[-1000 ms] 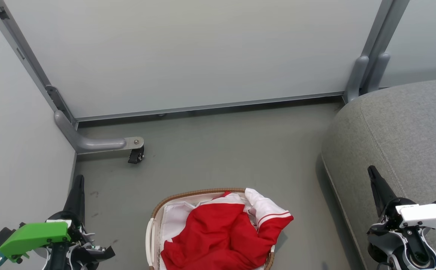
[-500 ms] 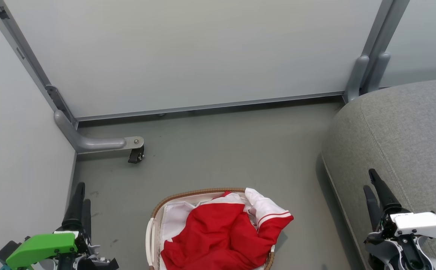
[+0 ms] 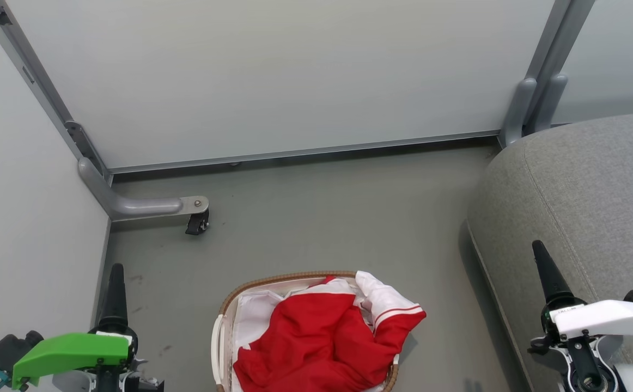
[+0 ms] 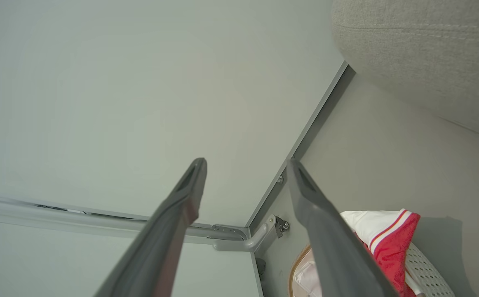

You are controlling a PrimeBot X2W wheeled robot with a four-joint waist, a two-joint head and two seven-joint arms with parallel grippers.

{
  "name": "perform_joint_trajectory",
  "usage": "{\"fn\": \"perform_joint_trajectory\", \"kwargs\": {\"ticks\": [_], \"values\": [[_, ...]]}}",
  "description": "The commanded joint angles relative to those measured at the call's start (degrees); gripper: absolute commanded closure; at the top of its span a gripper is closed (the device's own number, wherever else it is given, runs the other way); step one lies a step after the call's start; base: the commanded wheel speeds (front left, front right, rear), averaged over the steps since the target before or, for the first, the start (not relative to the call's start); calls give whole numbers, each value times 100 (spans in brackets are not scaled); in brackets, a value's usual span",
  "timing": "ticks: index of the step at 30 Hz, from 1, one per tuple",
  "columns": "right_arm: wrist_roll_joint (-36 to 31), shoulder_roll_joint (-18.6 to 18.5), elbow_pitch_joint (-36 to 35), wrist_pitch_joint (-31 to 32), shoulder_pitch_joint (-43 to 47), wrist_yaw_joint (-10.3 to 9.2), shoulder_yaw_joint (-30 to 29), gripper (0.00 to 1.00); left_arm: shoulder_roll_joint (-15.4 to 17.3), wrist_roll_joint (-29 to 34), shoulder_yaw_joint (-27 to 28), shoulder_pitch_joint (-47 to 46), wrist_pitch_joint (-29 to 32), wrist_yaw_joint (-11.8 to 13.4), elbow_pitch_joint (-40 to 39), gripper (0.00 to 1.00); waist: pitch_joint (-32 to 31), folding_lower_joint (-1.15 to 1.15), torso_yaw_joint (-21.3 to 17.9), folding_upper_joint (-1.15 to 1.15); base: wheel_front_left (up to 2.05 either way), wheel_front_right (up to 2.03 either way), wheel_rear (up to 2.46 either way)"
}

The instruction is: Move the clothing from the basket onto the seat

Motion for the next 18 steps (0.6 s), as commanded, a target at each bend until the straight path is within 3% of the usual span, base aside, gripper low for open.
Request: {"fn": "perform_joint_trajectory", "kwargs": {"ticks": [1,18], "values": [[-261,-71,-113,-73,-182,2,27,0,38,287,-8,-136,-64,13,-114,0,4,0,2,0,0,0,0],[-2008,-221,-126,-448,-254,2,489,0,204,2076,-577,-117,-436,250,-7,0,27,0,10,0,0,0,0]]}}
